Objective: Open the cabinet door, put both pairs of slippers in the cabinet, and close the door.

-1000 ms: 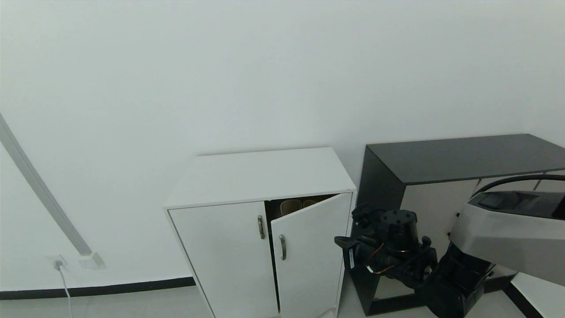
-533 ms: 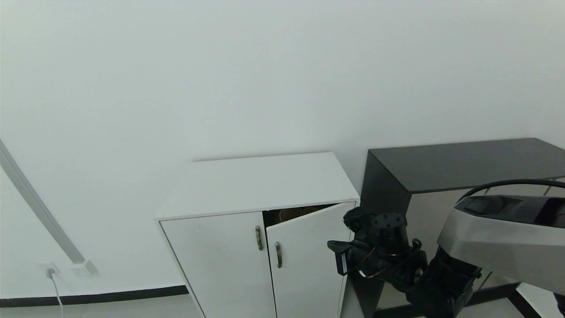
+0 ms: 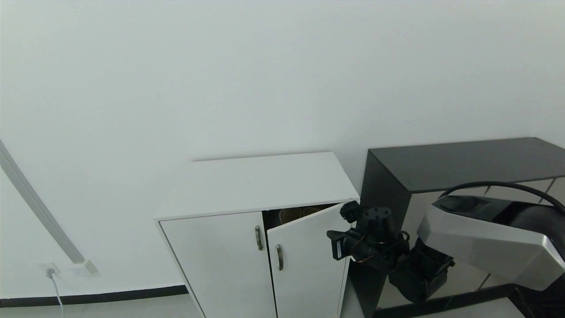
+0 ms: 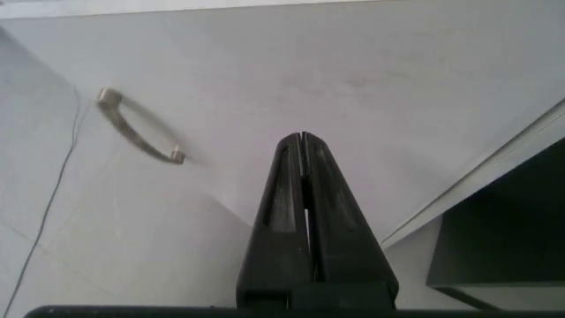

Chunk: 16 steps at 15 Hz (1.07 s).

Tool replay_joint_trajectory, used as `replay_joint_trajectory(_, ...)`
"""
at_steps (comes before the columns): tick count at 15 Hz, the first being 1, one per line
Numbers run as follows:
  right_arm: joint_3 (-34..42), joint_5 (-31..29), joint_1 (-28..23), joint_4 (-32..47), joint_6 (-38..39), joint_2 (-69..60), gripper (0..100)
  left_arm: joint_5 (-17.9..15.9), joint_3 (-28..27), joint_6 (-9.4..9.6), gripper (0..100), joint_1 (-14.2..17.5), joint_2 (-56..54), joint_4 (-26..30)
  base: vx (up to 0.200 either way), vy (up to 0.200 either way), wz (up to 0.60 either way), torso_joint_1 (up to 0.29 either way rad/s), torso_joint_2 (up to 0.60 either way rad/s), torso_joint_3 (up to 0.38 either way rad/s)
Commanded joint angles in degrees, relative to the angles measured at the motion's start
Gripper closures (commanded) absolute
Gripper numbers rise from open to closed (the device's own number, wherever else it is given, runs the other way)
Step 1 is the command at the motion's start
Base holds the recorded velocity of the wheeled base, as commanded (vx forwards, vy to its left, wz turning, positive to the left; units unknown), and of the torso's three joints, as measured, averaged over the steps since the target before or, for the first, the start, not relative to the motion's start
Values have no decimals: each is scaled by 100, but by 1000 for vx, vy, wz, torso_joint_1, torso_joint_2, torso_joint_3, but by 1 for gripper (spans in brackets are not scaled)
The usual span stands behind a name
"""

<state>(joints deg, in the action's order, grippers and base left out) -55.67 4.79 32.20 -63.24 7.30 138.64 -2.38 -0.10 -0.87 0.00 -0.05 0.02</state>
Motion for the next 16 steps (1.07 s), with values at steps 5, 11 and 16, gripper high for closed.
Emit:
replay_joint_trajectory(5,-699,13,-170,260,-1,479,100,0,1,-1,100,0,5,-2,0,0,0,0,0,0)
replay_joint_trajectory(11,-1341,4,-222,779,-10,620,100,0,1,-1,100,0,5,-2,0,0,0,0,0,0)
replay_joint_trajectory(16,-1815,-40,-214,1200,-18,673,100,0,1,-1,100,0,5,6,0,0,0,0,0,0)
